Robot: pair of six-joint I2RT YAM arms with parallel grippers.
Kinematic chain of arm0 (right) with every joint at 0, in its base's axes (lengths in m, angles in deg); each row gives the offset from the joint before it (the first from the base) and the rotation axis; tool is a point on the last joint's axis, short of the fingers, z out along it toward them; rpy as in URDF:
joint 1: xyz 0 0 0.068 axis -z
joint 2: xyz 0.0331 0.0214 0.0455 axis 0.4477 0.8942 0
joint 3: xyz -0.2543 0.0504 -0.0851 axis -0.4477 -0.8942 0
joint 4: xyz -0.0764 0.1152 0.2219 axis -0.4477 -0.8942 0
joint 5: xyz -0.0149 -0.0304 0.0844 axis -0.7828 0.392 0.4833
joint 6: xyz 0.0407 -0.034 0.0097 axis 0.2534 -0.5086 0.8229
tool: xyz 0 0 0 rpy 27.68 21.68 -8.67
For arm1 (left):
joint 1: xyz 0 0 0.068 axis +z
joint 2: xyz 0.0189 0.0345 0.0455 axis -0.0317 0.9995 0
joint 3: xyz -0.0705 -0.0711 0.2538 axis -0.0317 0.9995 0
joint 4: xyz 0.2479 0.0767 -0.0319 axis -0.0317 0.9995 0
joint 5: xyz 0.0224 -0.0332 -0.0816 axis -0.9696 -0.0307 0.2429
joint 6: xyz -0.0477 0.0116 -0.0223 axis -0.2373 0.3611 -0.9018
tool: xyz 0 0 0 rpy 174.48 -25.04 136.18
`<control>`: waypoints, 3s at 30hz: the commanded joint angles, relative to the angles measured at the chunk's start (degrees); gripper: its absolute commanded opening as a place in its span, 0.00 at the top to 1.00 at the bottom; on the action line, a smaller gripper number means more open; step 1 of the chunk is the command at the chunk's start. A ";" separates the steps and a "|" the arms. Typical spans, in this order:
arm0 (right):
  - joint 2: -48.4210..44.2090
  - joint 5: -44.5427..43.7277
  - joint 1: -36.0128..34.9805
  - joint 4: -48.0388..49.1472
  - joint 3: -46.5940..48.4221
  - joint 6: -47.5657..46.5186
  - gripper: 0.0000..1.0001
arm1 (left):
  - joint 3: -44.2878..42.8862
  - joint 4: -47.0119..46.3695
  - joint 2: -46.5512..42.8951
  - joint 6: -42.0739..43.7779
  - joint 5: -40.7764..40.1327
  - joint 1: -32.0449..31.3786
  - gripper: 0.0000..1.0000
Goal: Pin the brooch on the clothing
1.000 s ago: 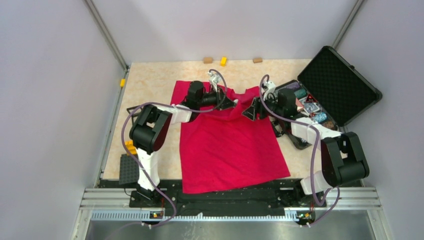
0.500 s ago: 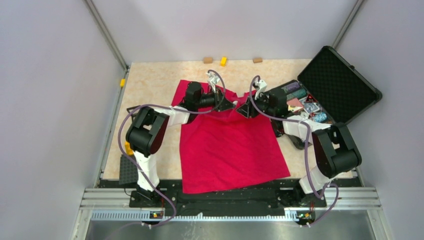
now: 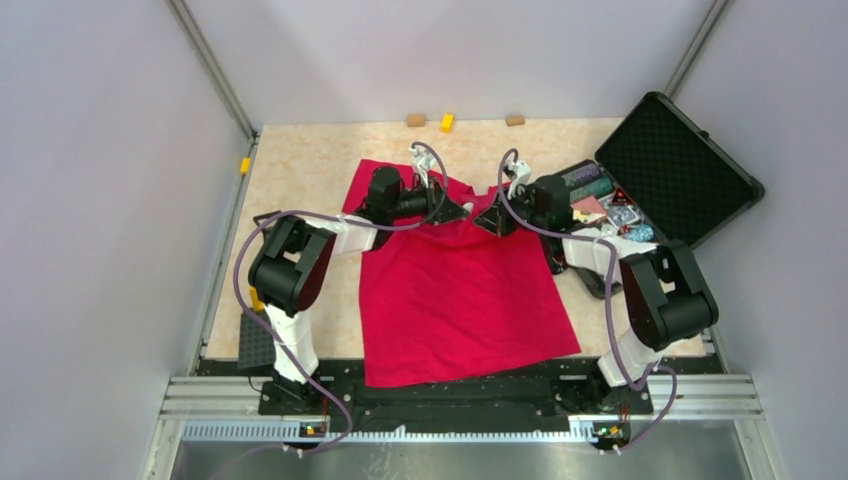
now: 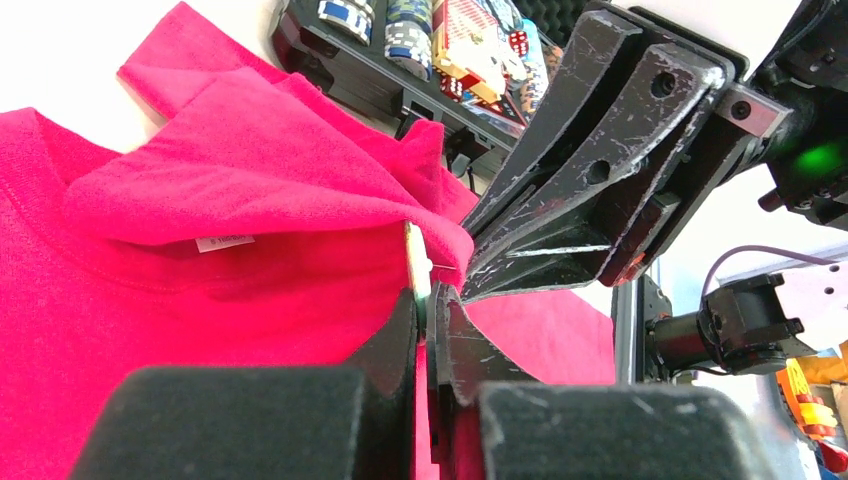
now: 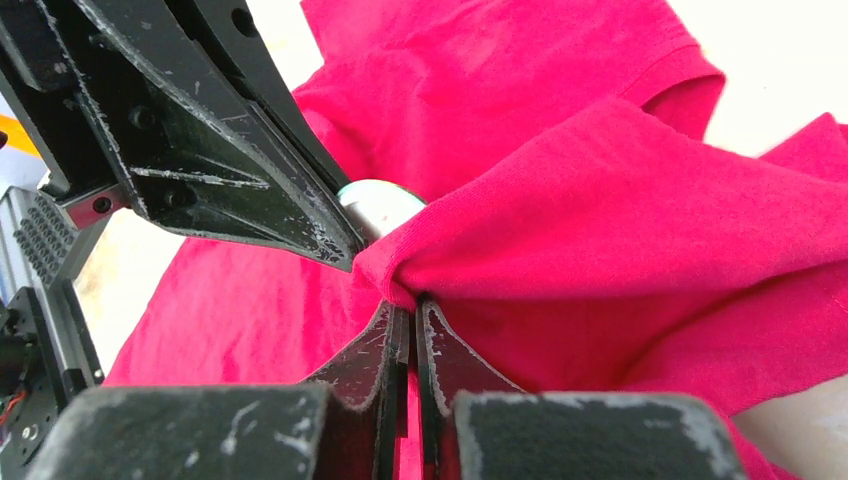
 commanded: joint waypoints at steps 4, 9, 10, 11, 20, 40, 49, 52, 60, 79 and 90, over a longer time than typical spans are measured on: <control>5.10 5.66 -0.41 -5.85 6.29 0.74 1.00 | 0.38 -9.31 -3.27 -1.37 4.91 -0.07 1.00; 6.83 7.27 -0.40 -7.96 8.32 1.31 1.00 | 1.08 -11.79 -3.15 -2.23 6.94 -0.07 1.00; 7.12 7.07 -0.40 -8.86 8.76 1.37 1.00 | 1.23 -12.28 -3.18 -2.47 7.11 -0.14 1.00; 7.45 6.81 -0.48 -9.97 9.29 1.39 1.00 | 1.35 -12.72 -3.28 -2.67 7.25 -0.15 1.00; 9.39 5.59 -0.26 -12.32 11.16 1.88 1.00 | 1.53 -13.43 -4.06 -3.30 8.19 -0.14 1.00; 13.20 1.96 0.53 -19.60 16.45 3.36 1.00 | 2.17 -15.63 -5.67 -5.97 10.97 -1.71 1.00; 14.59 -1.54 0.52 -22.13 17.85 2.32 1.00 | 2.28 -15.55 -7.56 -6.70 10.68 -2.11 1.00; 14.82 -2.17 0.48 -22.30 17.99 2.30 1.00 | 2.26 -15.54 -7.70 -7.10 11.01 -2.28 1.00; 12.84 -1.64 0.47 -22.39 18.45 1.63 1.00 | 2.43 -10.13 -7.88 -5.11 9.00 -3.04 1.00; -11.58 1.72 -0.17 -10.61 -1.26 -4.64 0.39 | -3.44 18.80 -9.96 -2.83 -2.98 -0.96 1.00; -6.88 1.30 -3.08 -5.71 2.07 -5.38 0.39 | -3.93 21.58 -11.11 -2.65 -2.11 -0.96 1.00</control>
